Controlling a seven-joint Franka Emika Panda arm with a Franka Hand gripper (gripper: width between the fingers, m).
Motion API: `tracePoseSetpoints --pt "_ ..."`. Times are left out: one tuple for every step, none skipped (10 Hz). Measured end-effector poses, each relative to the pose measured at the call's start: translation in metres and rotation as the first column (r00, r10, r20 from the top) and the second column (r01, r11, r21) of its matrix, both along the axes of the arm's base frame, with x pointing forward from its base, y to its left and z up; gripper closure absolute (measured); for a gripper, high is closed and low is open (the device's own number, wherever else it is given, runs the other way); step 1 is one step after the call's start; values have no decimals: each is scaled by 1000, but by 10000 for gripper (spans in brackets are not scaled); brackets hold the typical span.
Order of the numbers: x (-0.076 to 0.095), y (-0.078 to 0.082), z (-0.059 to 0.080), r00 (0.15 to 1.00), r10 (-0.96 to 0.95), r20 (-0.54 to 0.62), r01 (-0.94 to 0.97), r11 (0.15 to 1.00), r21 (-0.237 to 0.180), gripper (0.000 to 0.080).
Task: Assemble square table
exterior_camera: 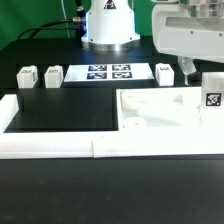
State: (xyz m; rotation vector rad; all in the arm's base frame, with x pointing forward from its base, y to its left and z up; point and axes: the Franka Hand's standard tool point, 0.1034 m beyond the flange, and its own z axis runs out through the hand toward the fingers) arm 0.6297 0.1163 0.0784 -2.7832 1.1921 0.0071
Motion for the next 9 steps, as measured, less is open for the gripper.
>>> tracePoseSetpoints --pt "0 -1 -1 993 121 12 -121 993 -6 150" --pt "0 -1 -2 962 272 25 -272 962 -18 150" --pt "0 -1 -2 966 257 24 -257 966 -17 150" --pt "-1 -1 -2 970 243 22 -243 970 -16 173" --pt "-1 -1 -2 971 238 22 -238 971 -16 173" --pt "-1 0 -2 982 186 17 -186 982 -10 355" --pt "-1 0 -2 997 80 6 -80 997 -2 511" --pt "-1 0 -3 1000 31 1 -31 1000 1 511" --pt "-1 0 -3 999 -52 -8 52 999 5 508"
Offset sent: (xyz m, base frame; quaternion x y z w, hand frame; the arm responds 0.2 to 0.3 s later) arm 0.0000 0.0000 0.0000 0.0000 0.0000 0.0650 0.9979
